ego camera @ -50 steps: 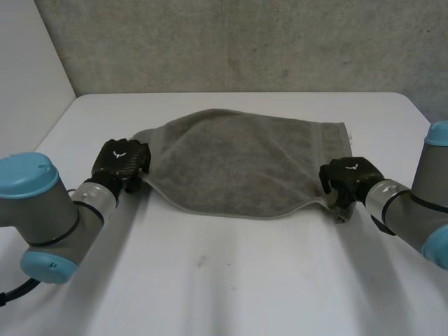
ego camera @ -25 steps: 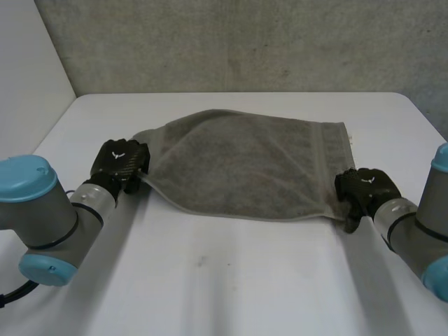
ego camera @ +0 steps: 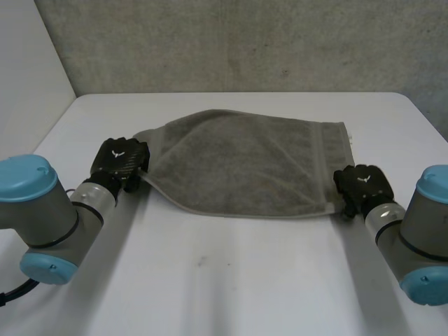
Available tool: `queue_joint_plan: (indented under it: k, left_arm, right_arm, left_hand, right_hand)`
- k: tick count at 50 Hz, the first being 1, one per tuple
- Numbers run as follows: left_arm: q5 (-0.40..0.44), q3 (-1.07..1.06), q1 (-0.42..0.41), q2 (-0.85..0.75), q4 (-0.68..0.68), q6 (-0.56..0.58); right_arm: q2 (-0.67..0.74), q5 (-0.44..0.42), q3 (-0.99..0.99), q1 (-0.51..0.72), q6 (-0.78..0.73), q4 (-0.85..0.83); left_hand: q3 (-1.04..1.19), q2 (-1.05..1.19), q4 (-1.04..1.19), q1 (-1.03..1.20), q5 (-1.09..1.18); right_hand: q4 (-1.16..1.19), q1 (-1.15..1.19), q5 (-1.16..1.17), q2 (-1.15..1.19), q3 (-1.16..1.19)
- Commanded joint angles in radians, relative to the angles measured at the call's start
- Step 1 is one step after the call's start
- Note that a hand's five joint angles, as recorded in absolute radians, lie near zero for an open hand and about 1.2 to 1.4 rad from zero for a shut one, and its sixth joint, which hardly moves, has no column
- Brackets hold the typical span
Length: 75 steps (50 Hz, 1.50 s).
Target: Fold the towel.
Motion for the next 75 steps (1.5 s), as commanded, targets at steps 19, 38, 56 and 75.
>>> queue_joint_plan:
  k: [19, 38, 56, 75]
  left_arm:
    - [0.000, -0.009, 0.000, -0.039, 0.019, 0.005]
    - [0.002, 0.022, 0.042, -0.122, 0.025, 0.130]
    - [0.019, -0.087, 0.043, 0.025, 0.004, 0.192]
    - [0.071, -0.061, 0.092, 0.766, -0.375, 0.172]
  right_arm:
    - [-0.149, -0.041, 0.032, -0.091, -0.029, 0.046]
    - [-0.195, -0.102, 0.036, -0.177, -0.044, 0.107]
    - [-0.241, -0.106, 0.029, -0.171, -0.081, 0.198]
    - [-0.684, -0.273, -0.309, -0.314, -0.253, 0.741]
  left_hand:
    - [-0.378, -0.378, -0.378, -0.350, -0.364]
    - [-0.481, -0.481, -0.481, -0.453, -0.467]
    - [0.180, 0.179, 0.179, 0.207, 0.193]
    - [0.180, 0.179, 0.179, 0.207, 0.193]
  right_hand:
    - [0.678, 0.674, 0.677, 0.678, 0.677]
    - [0.678, 0.674, 0.677, 0.678, 0.677]
    - [0.678, 0.674, 0.677, 0.678, 0.677]
    - [0.678, 0.674, 0.677, 0.678, 0.677]
